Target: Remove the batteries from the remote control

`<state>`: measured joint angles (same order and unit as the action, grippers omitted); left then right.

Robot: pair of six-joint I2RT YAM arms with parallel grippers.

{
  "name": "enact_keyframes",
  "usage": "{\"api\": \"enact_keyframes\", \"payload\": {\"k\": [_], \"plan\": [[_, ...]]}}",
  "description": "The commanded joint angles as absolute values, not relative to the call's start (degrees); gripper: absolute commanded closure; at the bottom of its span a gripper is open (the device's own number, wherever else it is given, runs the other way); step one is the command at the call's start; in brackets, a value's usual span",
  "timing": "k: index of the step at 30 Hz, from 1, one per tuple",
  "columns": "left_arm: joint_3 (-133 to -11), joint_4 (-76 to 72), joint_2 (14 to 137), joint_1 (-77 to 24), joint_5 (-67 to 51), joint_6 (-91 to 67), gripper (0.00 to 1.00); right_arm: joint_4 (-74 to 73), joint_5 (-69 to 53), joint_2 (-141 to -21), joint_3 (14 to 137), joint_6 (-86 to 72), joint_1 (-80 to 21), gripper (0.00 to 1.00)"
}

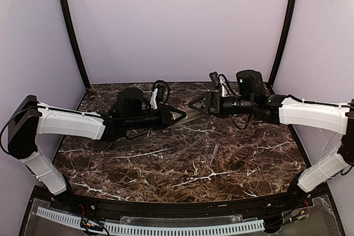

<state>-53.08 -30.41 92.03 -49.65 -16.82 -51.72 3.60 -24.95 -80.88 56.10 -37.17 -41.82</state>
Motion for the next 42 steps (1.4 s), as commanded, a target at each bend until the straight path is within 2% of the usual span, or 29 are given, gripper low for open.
{"api": "enact_keyframes", "payload": {"k": [1, 42], "plan": [[-54.25, -44.09, 86.99, -50.98, -24.67, -49.57, 1.0, 7.19, -32.79, -80.91, 52.6, -39.96, -41.23, 0.01], [-54.01, -45.43, 83.93, -50.73, -33.1, -45.24, 1.0, 18.2, -51.03, -79.28, 47.59, -41.1, -37.44, 0.01]]}}
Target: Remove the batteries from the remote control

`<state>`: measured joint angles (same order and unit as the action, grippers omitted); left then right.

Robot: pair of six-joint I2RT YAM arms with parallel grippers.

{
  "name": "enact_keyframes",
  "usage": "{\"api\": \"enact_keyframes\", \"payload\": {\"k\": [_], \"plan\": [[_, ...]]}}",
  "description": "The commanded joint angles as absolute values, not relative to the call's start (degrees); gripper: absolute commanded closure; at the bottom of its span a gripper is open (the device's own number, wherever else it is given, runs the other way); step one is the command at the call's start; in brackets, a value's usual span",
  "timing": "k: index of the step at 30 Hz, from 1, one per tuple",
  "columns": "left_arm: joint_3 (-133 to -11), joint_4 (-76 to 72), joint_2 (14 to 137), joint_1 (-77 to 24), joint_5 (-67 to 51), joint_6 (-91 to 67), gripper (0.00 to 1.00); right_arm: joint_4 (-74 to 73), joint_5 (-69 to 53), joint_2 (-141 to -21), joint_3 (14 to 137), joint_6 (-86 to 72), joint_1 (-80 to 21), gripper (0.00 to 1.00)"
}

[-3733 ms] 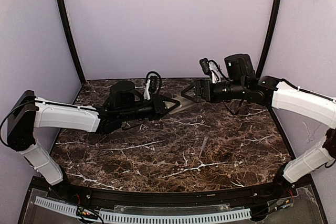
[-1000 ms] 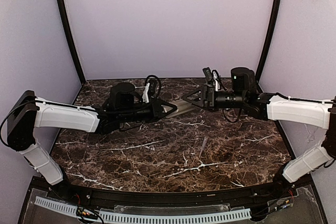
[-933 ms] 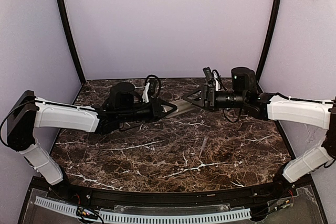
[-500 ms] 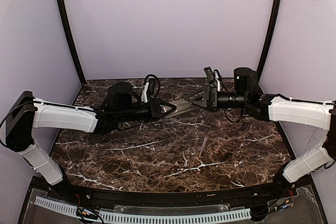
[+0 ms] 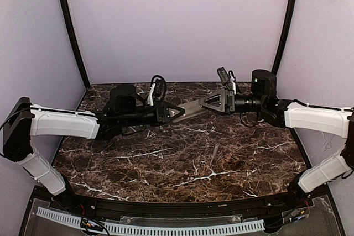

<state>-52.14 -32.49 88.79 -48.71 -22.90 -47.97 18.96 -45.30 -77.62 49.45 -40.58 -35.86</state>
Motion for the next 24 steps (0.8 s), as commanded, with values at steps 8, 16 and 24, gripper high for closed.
{"api": "enact_keyframes", "payload": {"k": [8, 16, 24], "plan": [[-53.85, -43.26, 82.37, -50.02, -33.92, -43.46, 1.0, 20.24, -52.98, -79.77, 46.95, -41.5, -37.44, 0.01], [-53.78, -42.2, 82.08, -50.01, -34.67, -42.43, 1.0, 21.15, -53.41, -80.22, 46.41, -41.54, -37.44, 0.01], [-54.29, -41.4, 82.2, -50.01, -35.85, -41.0, 1.0, 23.31, -56.08, -80.56, 45.97, -41.92, -37.44, 0.01]]}}
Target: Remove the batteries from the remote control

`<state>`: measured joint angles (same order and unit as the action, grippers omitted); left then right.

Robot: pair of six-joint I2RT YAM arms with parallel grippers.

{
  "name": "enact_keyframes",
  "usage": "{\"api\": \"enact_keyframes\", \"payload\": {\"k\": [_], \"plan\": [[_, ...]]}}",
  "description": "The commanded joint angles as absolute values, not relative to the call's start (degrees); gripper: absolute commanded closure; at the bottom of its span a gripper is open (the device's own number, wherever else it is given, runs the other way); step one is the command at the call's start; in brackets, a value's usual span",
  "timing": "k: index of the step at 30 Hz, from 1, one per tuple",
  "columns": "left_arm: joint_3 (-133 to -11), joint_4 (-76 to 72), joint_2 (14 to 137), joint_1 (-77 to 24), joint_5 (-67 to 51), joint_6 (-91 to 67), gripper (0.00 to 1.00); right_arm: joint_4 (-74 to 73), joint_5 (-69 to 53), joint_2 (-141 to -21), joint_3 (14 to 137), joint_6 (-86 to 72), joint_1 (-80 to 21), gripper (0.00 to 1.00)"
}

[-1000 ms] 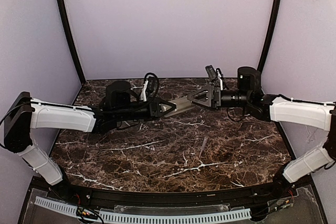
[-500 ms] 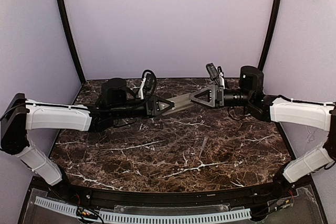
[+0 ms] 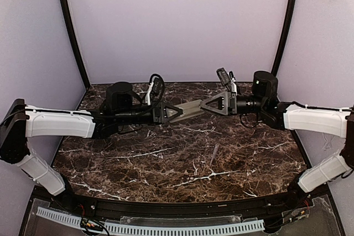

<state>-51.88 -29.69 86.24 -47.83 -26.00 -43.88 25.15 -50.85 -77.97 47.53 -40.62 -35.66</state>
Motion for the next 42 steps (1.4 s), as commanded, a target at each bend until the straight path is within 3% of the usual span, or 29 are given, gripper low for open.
{"api": "enact_keyframes", "payload": {"k": [1, 42], "plan": [[-54.39, -40.87, 82.18, -50.01, -35.9, -40.8, 1.0, 23.51, -56.53, -80.59, 46.04, -42.04, -37.44, 0.01], [-51.3, -49.84, 86.3, -46.0, -40.9, -49.95, 1.0, 30.19, -63.88, -84.81, 46.01, -48.19, -37.49, 0.01]]}}
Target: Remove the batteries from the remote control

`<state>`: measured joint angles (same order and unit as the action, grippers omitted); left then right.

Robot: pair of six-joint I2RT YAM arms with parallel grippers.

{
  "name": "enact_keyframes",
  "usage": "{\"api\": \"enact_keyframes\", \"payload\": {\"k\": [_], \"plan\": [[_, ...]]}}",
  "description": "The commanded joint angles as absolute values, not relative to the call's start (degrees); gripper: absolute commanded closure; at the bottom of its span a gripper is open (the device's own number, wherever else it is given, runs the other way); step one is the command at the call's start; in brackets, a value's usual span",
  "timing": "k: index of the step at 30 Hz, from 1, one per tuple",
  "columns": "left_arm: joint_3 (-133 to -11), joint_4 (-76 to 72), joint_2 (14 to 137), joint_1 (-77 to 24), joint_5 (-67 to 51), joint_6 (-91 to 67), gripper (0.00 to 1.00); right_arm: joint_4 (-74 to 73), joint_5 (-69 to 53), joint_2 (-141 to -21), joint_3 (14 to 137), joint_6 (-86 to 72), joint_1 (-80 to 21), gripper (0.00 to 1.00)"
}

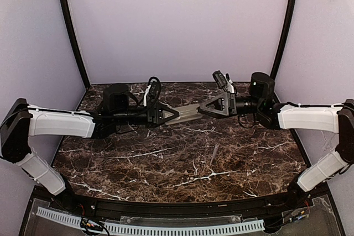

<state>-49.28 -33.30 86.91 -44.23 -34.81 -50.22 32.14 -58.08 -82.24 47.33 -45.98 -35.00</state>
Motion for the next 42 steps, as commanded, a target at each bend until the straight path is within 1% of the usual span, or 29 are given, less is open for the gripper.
{"api": "enact_keyframes", "payload": {"k": [1, 9, 42], "plan": [[-51.27, -49.88, 86.53, -45.89, -40.83, -49.93, 1.0, 30.57, -64.11, -84.74, 46.09, -48.33, -37.52, 0.01], [-50.62, -50.34, 87.68, -45.71, -40.67, -50.32, 1.0, 31.94, -65.13, -84.81, 46.19, -49.49, -37.69, 0.01], [-47.59, -41.51, 88.32, -44.66, -34.5, -46.94, 1.0, 32.07, -65.92, -86.37, 48.56, -50.01, -39.53, 0.01]]}}
